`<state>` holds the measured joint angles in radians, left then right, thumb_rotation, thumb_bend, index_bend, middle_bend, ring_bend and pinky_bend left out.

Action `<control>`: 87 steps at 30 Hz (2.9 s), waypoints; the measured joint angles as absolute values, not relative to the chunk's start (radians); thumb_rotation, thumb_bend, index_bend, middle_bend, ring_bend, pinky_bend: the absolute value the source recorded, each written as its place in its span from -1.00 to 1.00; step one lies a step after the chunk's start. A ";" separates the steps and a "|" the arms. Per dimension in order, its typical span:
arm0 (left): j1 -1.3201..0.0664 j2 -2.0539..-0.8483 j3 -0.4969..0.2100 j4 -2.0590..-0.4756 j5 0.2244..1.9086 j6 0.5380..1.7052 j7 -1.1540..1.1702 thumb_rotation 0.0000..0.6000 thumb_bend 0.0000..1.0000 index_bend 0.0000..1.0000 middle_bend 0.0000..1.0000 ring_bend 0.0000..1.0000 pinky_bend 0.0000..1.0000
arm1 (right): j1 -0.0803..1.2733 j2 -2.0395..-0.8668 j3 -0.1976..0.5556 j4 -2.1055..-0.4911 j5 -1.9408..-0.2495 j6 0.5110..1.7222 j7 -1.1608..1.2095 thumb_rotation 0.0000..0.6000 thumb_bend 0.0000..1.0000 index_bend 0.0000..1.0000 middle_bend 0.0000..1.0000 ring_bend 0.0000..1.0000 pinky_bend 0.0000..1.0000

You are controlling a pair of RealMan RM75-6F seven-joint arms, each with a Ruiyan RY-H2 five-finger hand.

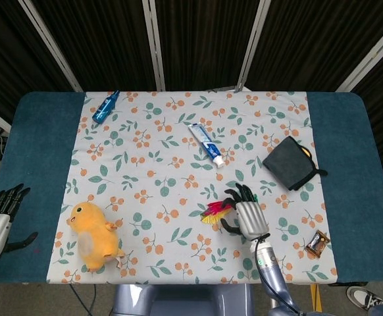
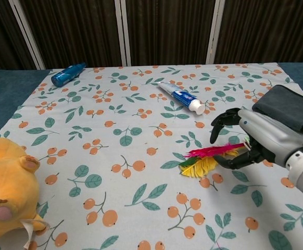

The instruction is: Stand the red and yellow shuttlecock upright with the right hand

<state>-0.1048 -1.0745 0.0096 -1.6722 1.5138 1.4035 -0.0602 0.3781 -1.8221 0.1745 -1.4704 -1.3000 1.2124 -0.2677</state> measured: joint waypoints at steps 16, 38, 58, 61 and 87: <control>-0.110 -1.068 0.009 -1.680 1.503 1.388 -0.080 1.00 -0.52 -1.00 -1.00 -1.00 -1.00 | 0.396 -1.944 0.177 -1.331 -1.278 1.206 -0.229 1.00 -0.47 0.00 -0.54 -1.00 -1.00; -0.116 -1.063 0.010 -1.692 1.491 1.371 -0.085 1.00 -0.52 -1.00 -1.00 -1.00 -1.00 | 0.412 -2.017 0.216 -1.257 -1.283 1.246 -0.177 1.00 -0.44 0.06 -0.49 -1.00 -1.00; -0.119 -1.061 0.009 -1.699 1.484 1.365 -0.086 1.00 -0.52 -1.00 -1.00 -1.00 -1.00 | 0.414 -2.047 0.218 -1.251 -1.272 1.253 -0.183 1.00 -0.44 0.07 -0.48 -1.00 -1.00; -0.119 -1.061 0.009 -1.700 1.484 1.364 -0.088 1.00 -0.52 -1.00 -1.00 -1.00 -1.00 | 0.414 -2.052 0.220 -1.249 -1.265 1.251 -0.184 1.00 -0.43 0.07 -0.48 -1.00 -1.00; -0.123 -1.059 0.007 -1.706 1.477 1.356 -0.095 1.00 -0.52 -1.00 -1.00 -1.00 -1.00 | 0.414 -2.078 0.228 -1.234 -1.250 1.247 -0.179 1.00 -0.18 0.18 -0.44 -1.00 -1.00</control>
